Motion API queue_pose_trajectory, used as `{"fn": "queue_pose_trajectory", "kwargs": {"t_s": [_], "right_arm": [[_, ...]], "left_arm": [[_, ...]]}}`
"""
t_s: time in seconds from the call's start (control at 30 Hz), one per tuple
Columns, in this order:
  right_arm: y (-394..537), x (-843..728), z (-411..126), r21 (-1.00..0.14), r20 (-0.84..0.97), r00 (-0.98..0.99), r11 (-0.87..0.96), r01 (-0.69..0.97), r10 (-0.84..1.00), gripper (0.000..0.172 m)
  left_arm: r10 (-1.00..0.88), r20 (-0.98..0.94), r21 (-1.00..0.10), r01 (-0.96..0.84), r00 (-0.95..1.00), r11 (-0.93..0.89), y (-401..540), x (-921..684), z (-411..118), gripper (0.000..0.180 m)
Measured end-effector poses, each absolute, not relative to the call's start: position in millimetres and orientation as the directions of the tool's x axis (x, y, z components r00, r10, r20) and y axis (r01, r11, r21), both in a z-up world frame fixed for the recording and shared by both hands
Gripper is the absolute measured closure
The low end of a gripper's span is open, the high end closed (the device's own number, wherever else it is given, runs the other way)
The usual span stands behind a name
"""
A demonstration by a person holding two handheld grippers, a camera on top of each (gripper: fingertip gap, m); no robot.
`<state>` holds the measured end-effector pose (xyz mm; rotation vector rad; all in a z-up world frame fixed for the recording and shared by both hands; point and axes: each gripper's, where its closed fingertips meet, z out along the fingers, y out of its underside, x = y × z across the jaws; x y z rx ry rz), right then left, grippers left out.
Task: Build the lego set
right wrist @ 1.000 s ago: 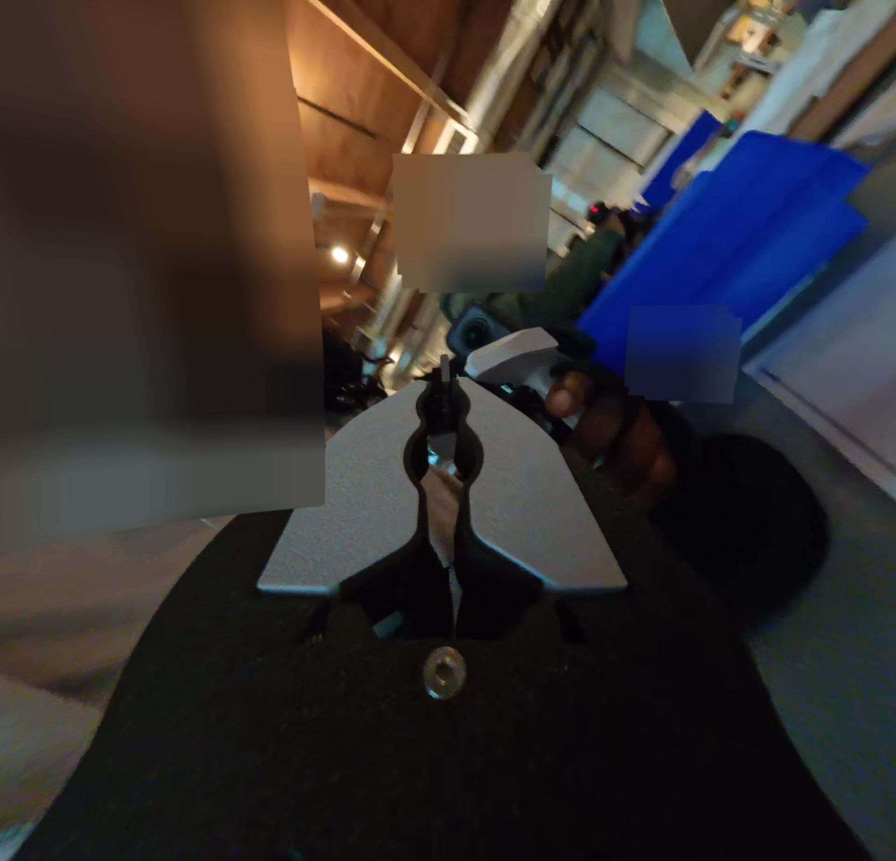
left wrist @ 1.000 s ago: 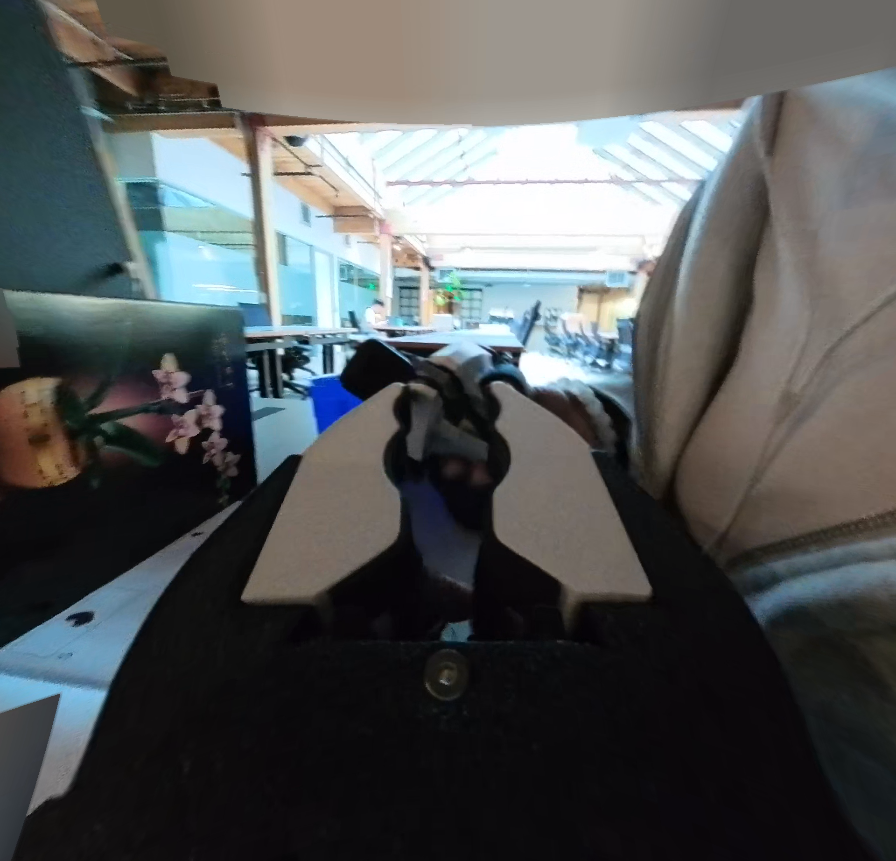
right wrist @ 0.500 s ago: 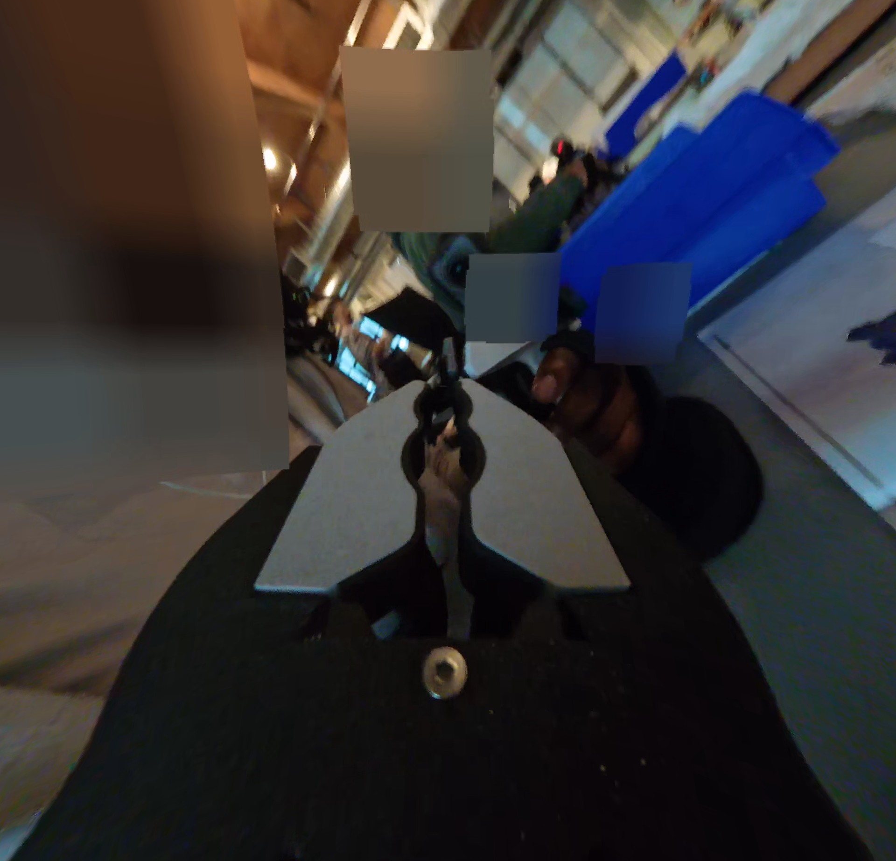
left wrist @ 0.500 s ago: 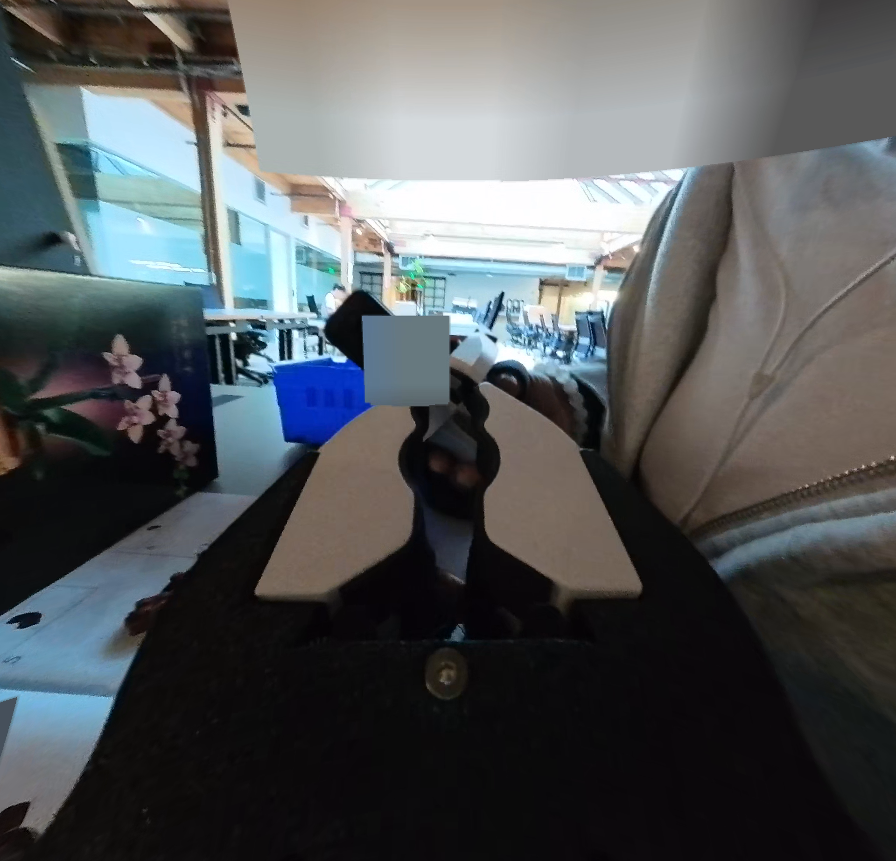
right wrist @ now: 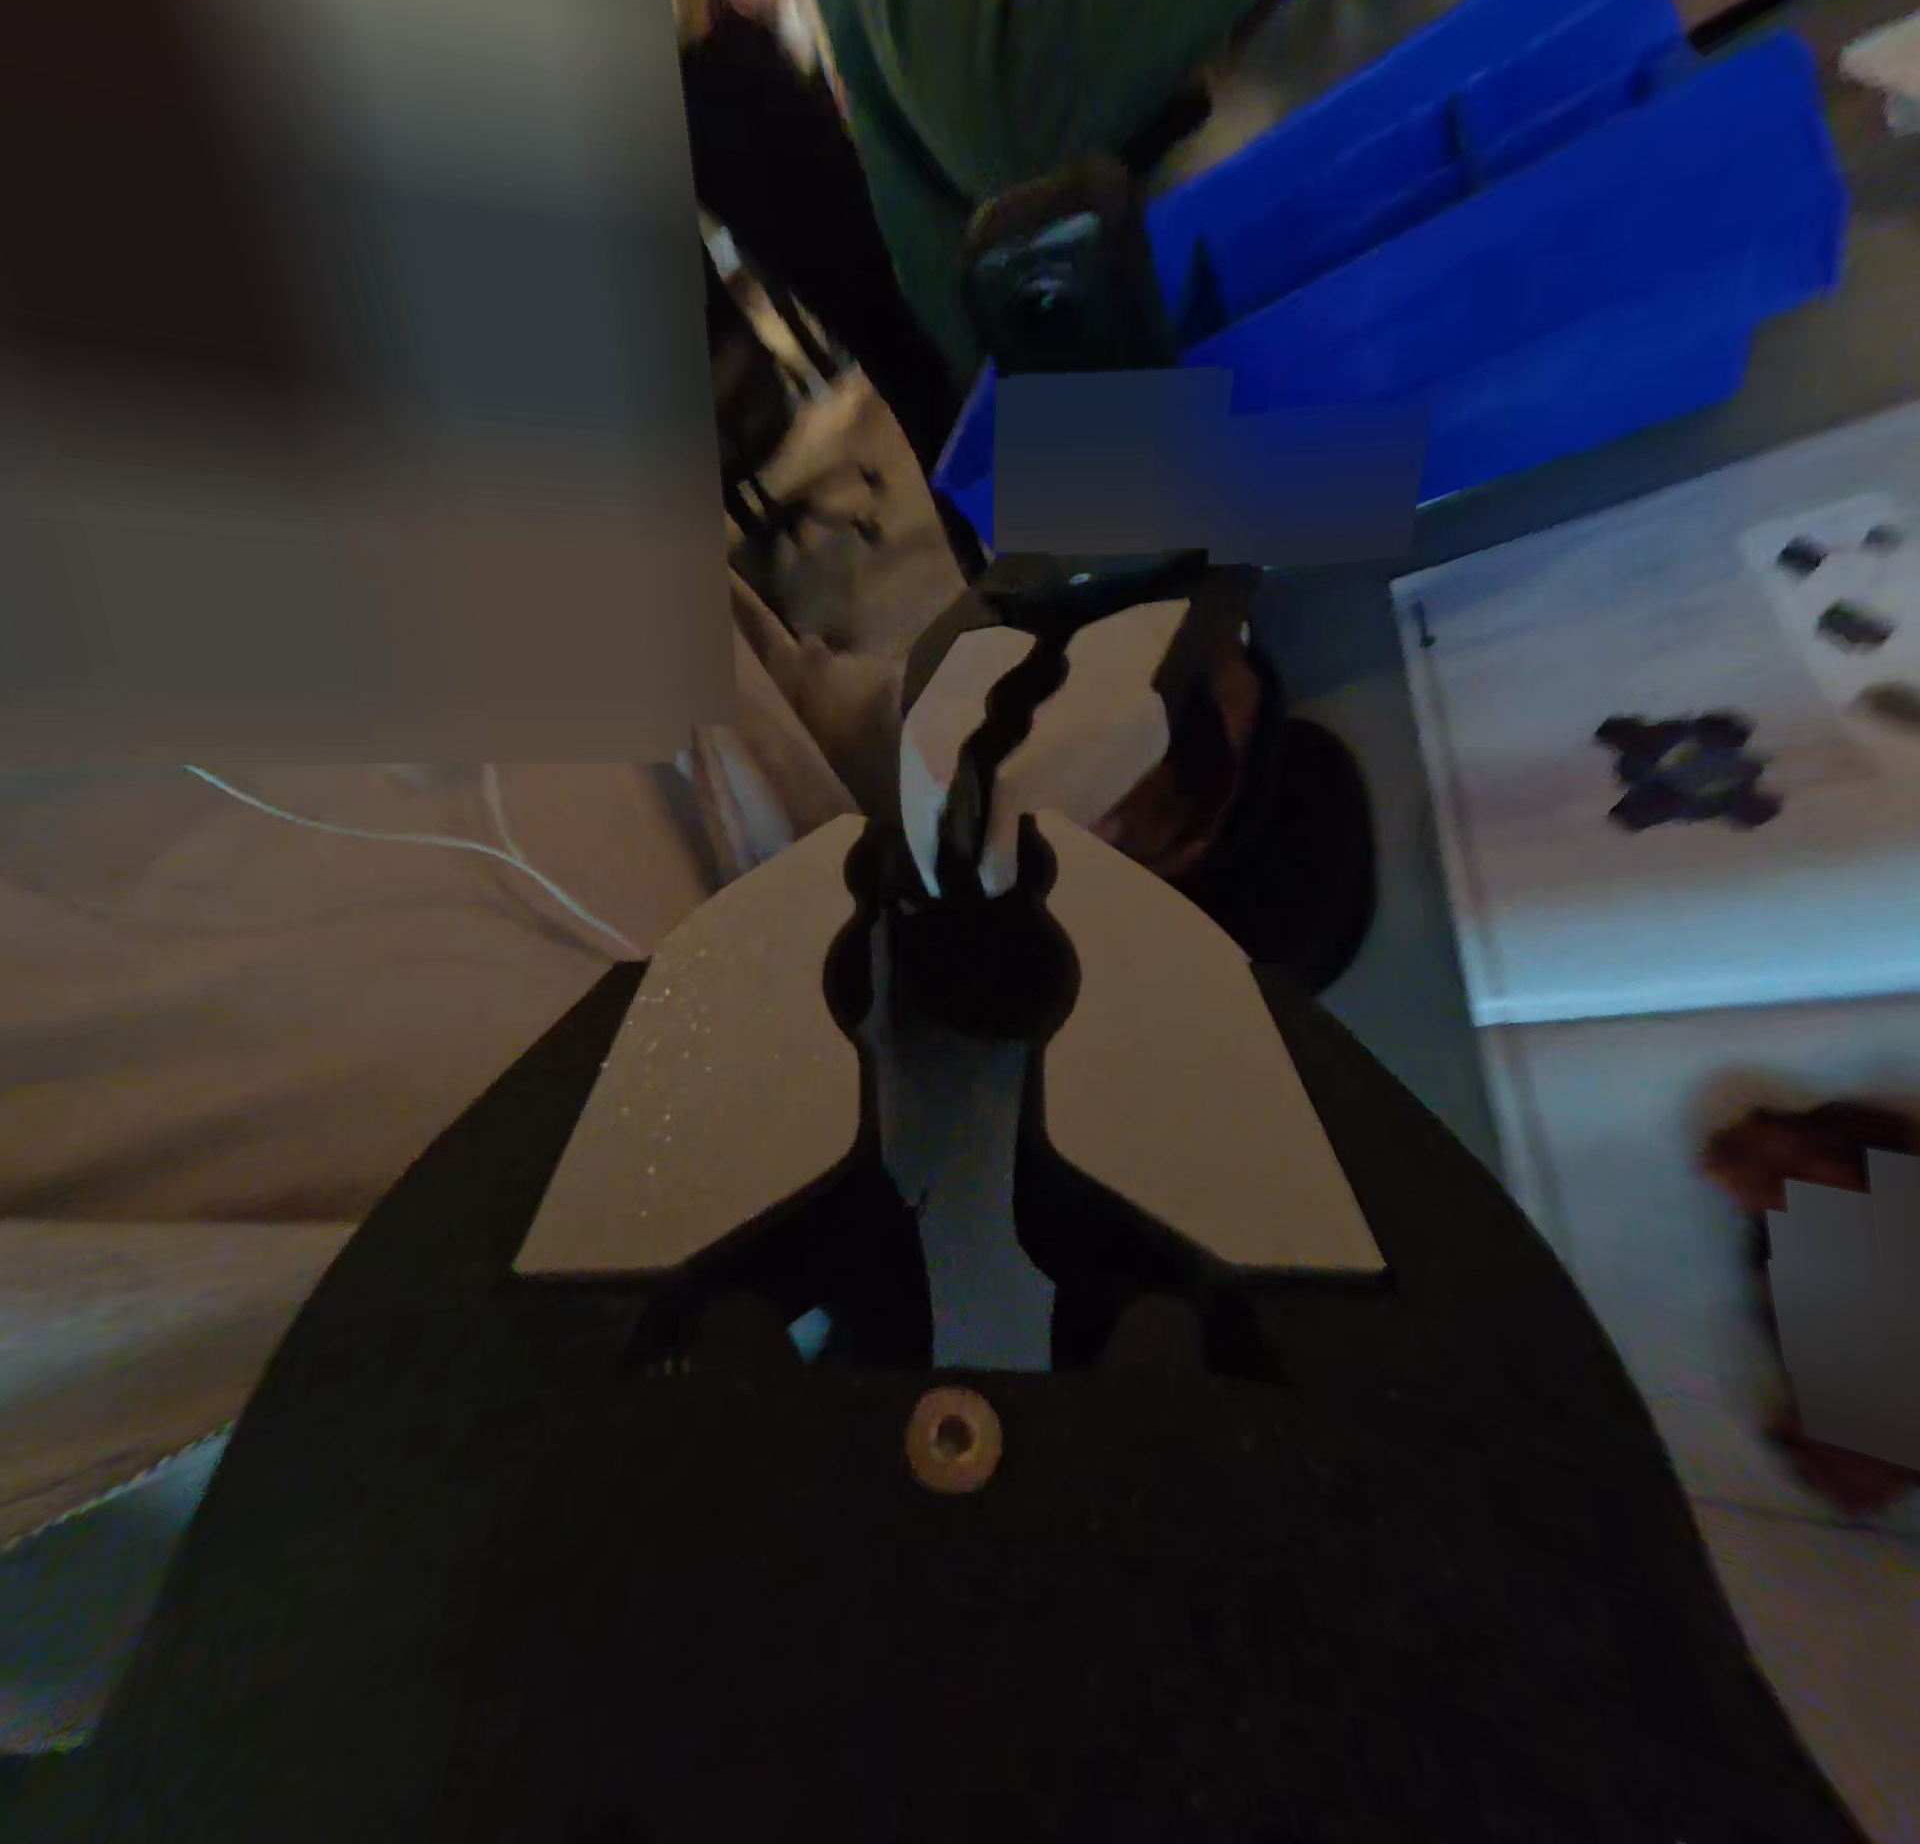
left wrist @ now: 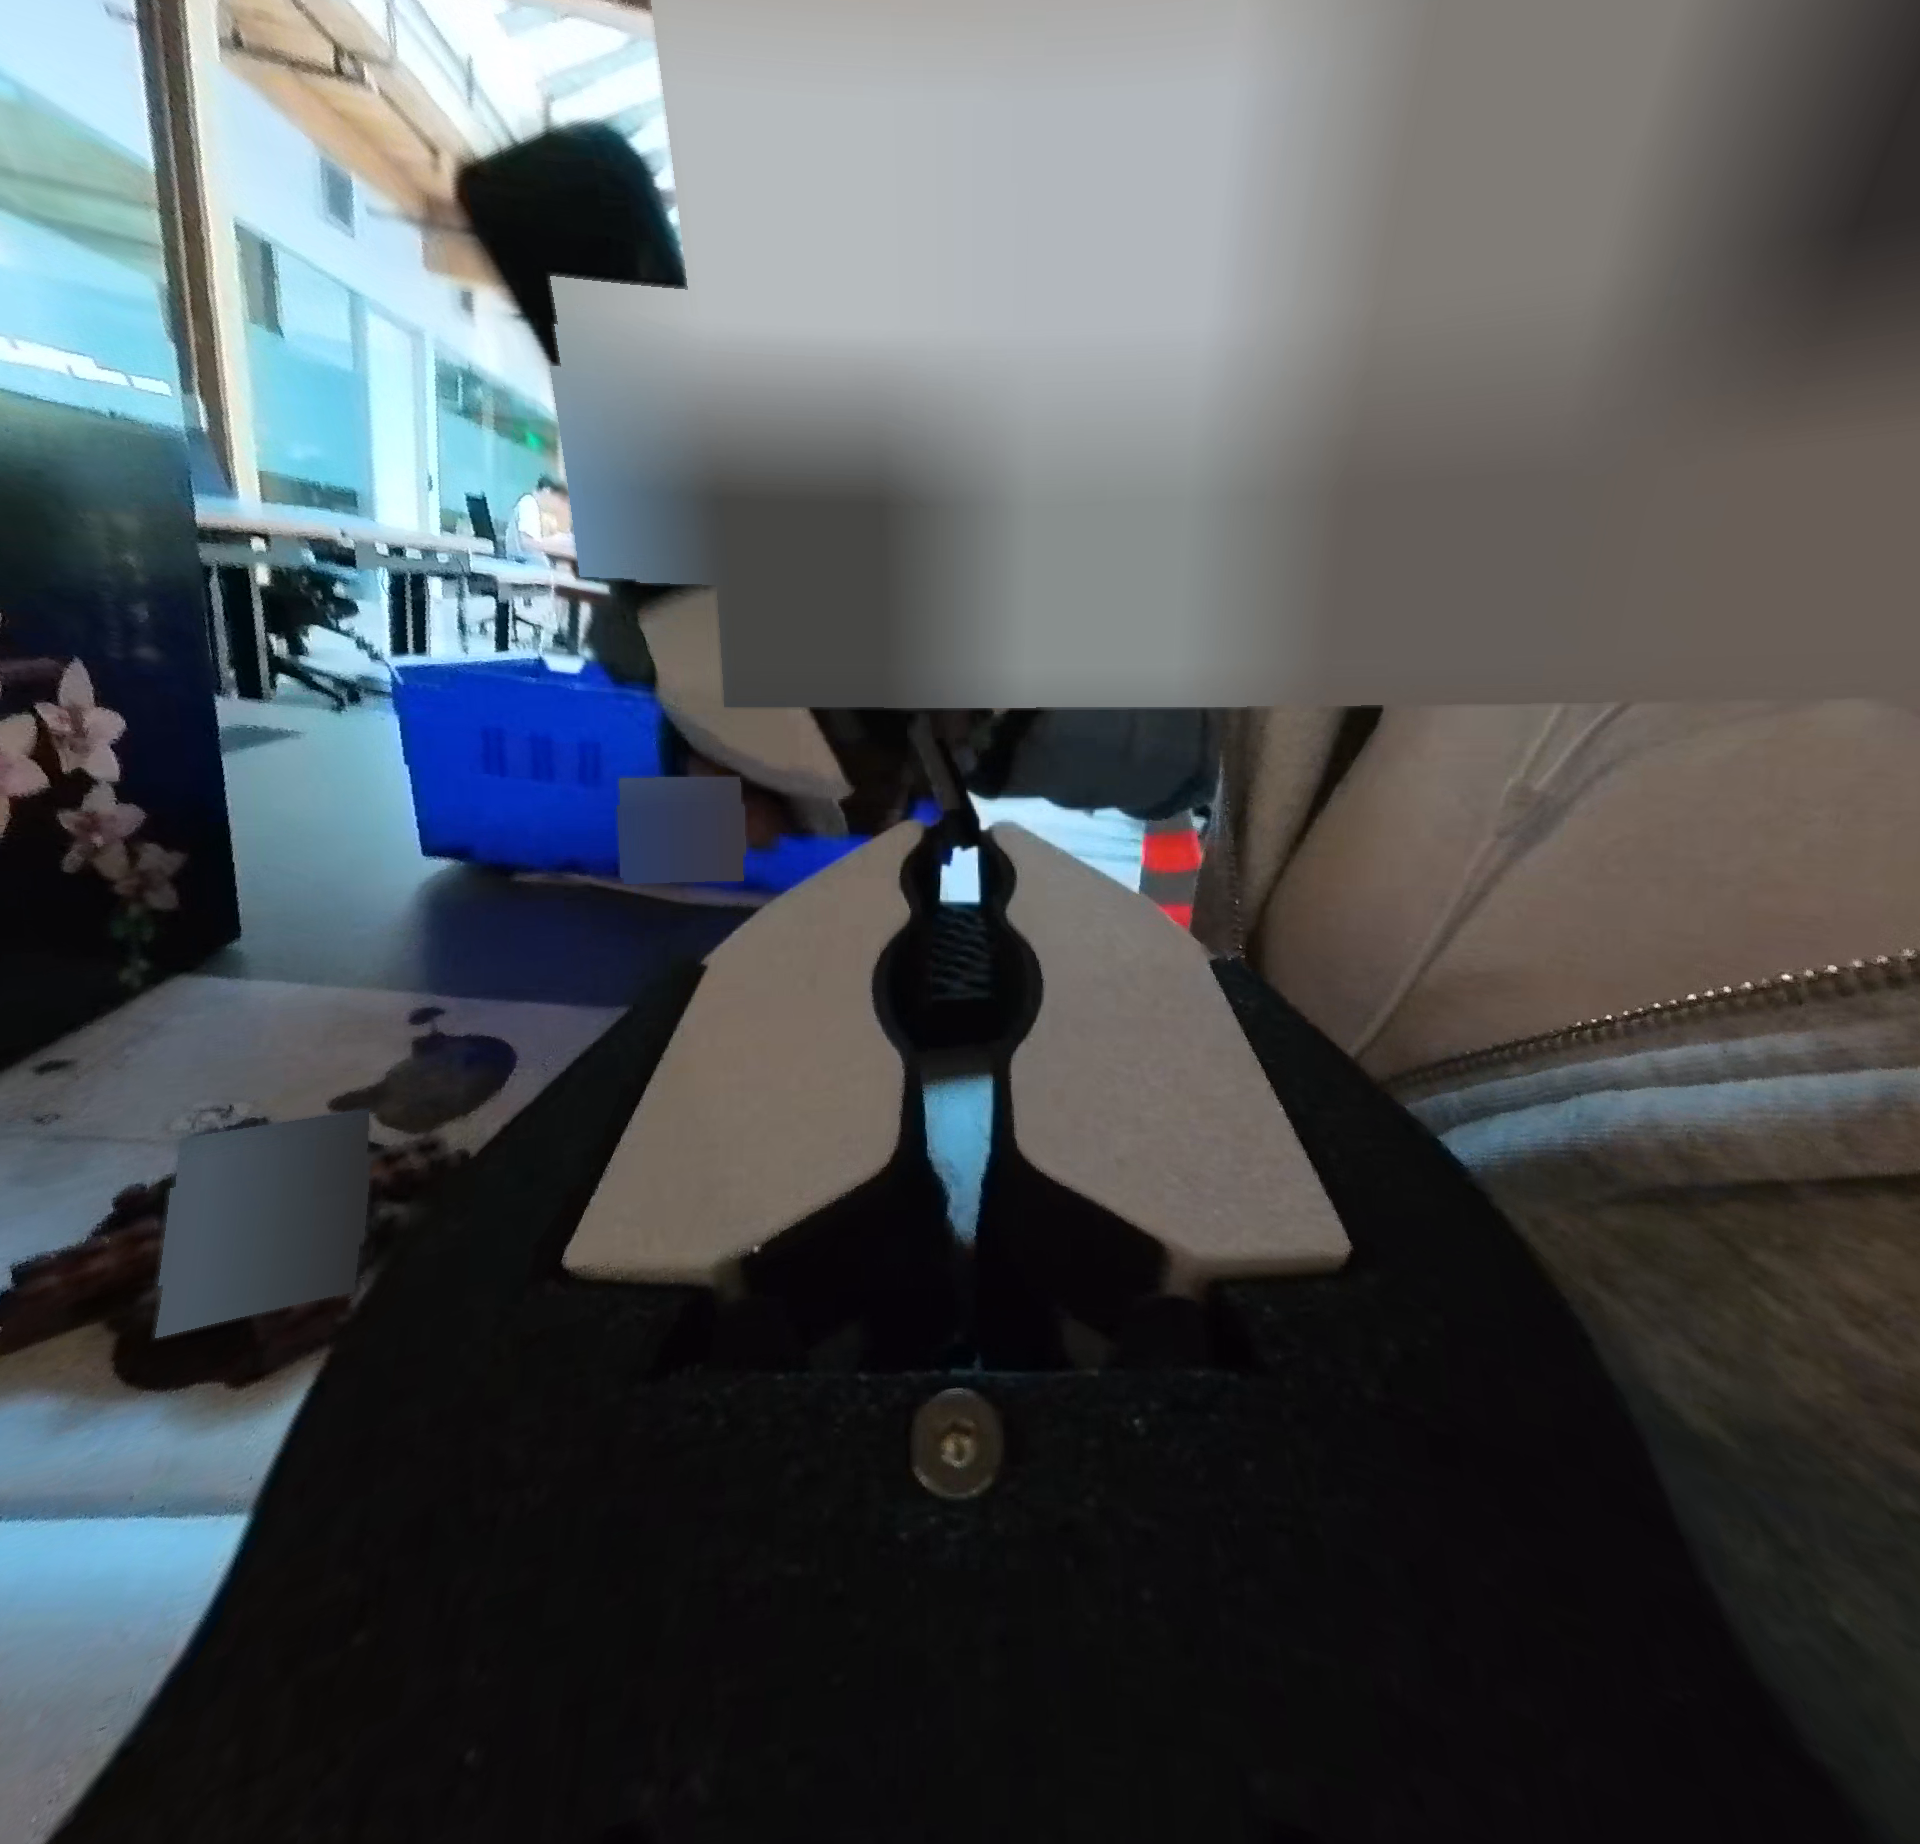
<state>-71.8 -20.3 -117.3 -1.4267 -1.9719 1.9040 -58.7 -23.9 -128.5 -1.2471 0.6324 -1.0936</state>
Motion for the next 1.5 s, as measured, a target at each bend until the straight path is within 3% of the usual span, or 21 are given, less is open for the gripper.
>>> {"fn": "queue_pose_trajectory", "kwargs": {"t_s": [0.13, 0.2, 0.27, 0.33, 0.43, 0.53, 0.7, 0.8, 0.97, 1.07, 1.2, 1.5], "right_arm": [[-32.1, -77.4, -118.8, -0.821, -0.404, -0.611, 0.026, 0.571, 0.681, 0.156], [-29.4, -79.5, -126.1, -0.794, -0.368, -0.593, 0.091, 0.602, 0.716, 0.171], [-26.2, -78.6, -128.0, -0.786, -0.355, -0.585, 0.105, 0.609, 0.729, 0.171], [-21.3, -82.8, -123.7, -0.816, -0.364, -0.554, 0.030, 0.577, 0.749, 0.172], [-11.0, -94.6, -100.2, -0.856, -0.499, -0.500, -0.313, 0.411, 0.708, 0.172], [2.6, -102.6, -89.0, -0.743, -0.640, -0.477, -0.643, 0.185, 0.602, 0.172], [-0.3, -107.5, -103.5, -0.746, -0.606, -0.406, -0.666, -0.010, 0.684, 0.172], [-1.0, -105.1, -104.8, -0.756, -0.588, -0.395, -0.653, -0.042, 0.706, 0.172], [-4.7, -85.0, -120.6, -0.844, -0.529, -0.403, -0.513, 0.156, 0.747, 0.168], [-5.1, -70.4, -125.2, -0.860, -0.496, -0.436, -0.358, 0.363, 0.751, 0.158], [-13.7, -66.7, -130.7, -0.833, -0.395, -0.506, -0.066, 0.550, 0.767, 0.161], [-12.2, -64.0, -137.1, -0.753, -0.320, -0.567, 0.160, 0.639, 0.759, 0.167]], "left_arm": [[-0.905, 0.176, -0.961, 0.266, 0.387, -0.073, -22.6, -53.7, -133.1, 0.174], [-0.909, 0.174, -0.965, 0.250, 0.378, -0.080, -23.6, -51.4, -134.7, 0.174], [-0.904, 0.173, -0.969, 0.233, 0.392, -0.084, -22.2, -50.1, -137.1, 0.174], [-0.892, 0.180, -0.965, 0.251, 0.415, -0.077, -19.3, -53.4, -134.8, 0.174], [-0.870, 0.193, -0.949, 0.313, 0.453, -0.048, -14.9, -64.3, -127.2, 0.164], [-0.853, 0.257, -0.923, 0.376, 0.454, -0.078, -9.4, -69.9, -123.1, 0.154], [-0.837, 0.346, -0.868, 0.483, 0.425, -0.113, -4.9, -82.5, -117.1, 0.166], [-0.831, 0.326, -0.883, 0.460, 0.451, -0.096, -4.0, -83.3, -119.0, 0.177], [-0.841, 0.296, -0.920, 0.371, 0.453, -0.124, -6.7, -72.1, -129.0, 0.178], [-0.843, 0.311, -0.932, 0.313, 0.438, -0.181, -8.0, -66.4, -137.7, 0.178], [-0.857, 0.289, -0.952, 0.221, 0.426, -0.212, -10.2, -54.7, -147.3, 0.178], [-0.866, 0.286, -0.956, 0.183, 0.409, -0.229, -12.7, -50.4, -151.7, 0.178]]}}
